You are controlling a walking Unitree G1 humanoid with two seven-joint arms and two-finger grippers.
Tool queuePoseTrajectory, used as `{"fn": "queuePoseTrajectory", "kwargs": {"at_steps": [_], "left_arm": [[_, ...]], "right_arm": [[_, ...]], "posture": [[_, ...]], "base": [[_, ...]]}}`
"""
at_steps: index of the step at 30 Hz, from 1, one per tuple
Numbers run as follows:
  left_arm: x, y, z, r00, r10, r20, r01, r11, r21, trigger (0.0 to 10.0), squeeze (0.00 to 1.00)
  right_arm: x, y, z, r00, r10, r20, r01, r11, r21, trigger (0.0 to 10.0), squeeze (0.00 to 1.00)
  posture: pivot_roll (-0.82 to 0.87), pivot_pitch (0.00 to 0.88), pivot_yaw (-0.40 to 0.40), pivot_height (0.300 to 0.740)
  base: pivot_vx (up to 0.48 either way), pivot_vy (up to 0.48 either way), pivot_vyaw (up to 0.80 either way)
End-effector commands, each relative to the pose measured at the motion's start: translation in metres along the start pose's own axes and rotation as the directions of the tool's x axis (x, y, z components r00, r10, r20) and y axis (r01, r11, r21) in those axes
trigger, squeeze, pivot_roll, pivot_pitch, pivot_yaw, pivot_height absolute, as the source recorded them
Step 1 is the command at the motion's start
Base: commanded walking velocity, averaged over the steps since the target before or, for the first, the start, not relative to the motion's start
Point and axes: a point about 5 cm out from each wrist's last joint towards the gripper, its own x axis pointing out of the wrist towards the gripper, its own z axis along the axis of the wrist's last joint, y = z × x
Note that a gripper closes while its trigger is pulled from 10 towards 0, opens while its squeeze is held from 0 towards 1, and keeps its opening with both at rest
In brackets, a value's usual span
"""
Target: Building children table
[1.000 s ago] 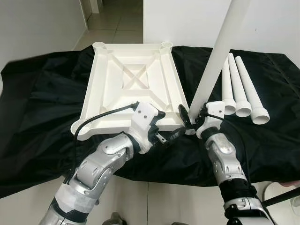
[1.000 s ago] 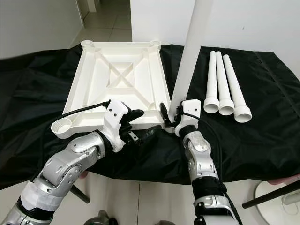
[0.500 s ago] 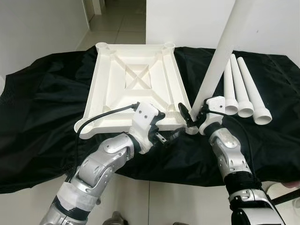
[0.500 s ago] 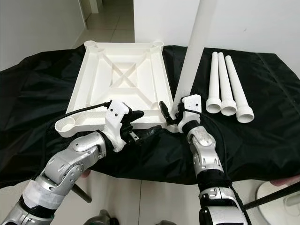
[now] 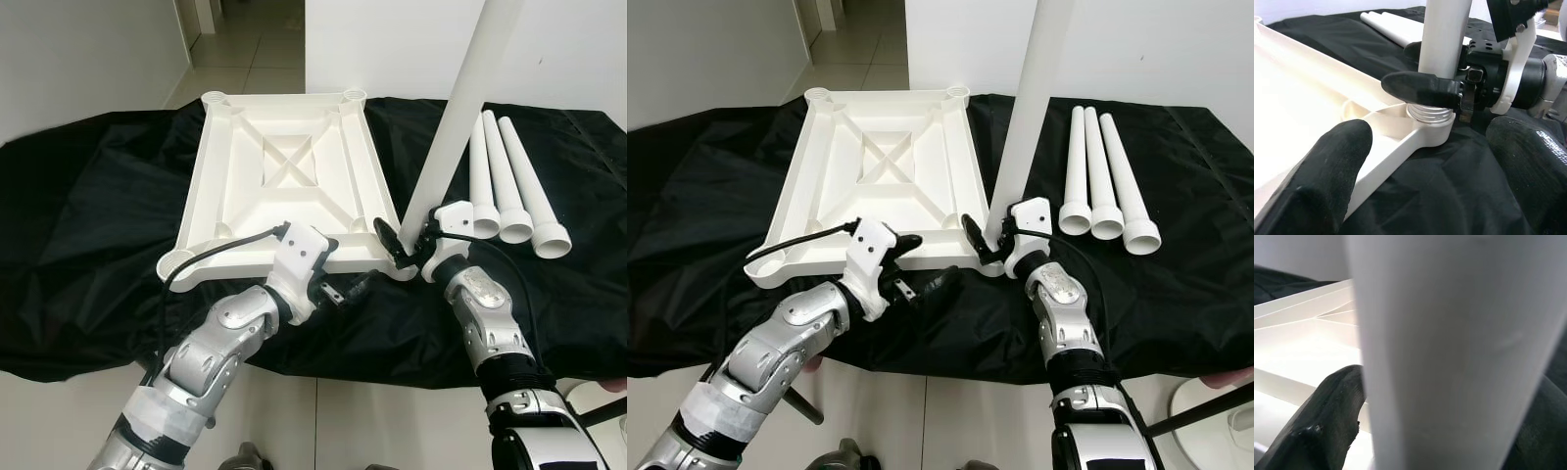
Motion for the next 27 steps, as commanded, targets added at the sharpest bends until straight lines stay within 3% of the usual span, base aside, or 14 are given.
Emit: {"fn": "queuePoseTrajectory", "kwargs": {"at_steps": [1, 6, 8, 14, 27], "left_arm": [[-0.002, -0.002, 0.001, 0.997, -0.076, -0.001, 0.076, 0.997, 0.018, 10.0, 0.00], [-0.004, -0.005, 0.003, 0.995, -0.100, -0.003, 0.100, 0.995, 0.029, 10.0, 0.00], [-0.006, -0.011, 0.004, 0.988, -0.153, -0.016, 0.152, 0.988, -0.023, 10.0, 0.00], [-0.008, -0.014, 0.001, 0.980, -0.198, -0.026, 0.197, 0.979, -0.045, 10.0, 0.00], [-0.008, -0.011, 0.004, 0.983, -0.182, -0.027, 0.180, 0.982, -0.046, 10.0, 0.00]], "right_arm": [[0.001, 0.001, 0.000, 1.000, 0.018, 0.000, -0.018, 1.000, -0.015, 10.0, 0.00], [0.000, -0.002, 0.000, 0.999, 0.054, 0.000, -0.054, 0.998, -0.023, 10.0, 0.00], [-0.001, -0.005, 0.001, 0.995, 0.103, -0.007, -0.103, 0.994, -0.033, 10.0, 0.00], [0.000, -0.012, 0.002, 0.987, 0.155, -0.043, -0.157, 0.985, -0.071, 10.0, 0.00], [0.003, -0.017, 0.001, 0.985, 0.161, -0.065, -0.167, 0.982, -0.090, 10.0, 0.00]], "posture": [[-0.01, 0.000, 0.069, 0.740], [0.00, 0.000, 0.079, 0.740], [0.00, 0.000, 0.084, 0.740], [0.00, 0.000, 0.084, 0.740], [0.01, 0.000, 0.084, 0.740]], "base": [[0.000, 0.000, 0.00], [0.000, 0.000, 0.00], [0.000, 0.000, 0.00], [0.000, 0.000, 0.00], [0.000, 0.000, 0.00]]}}
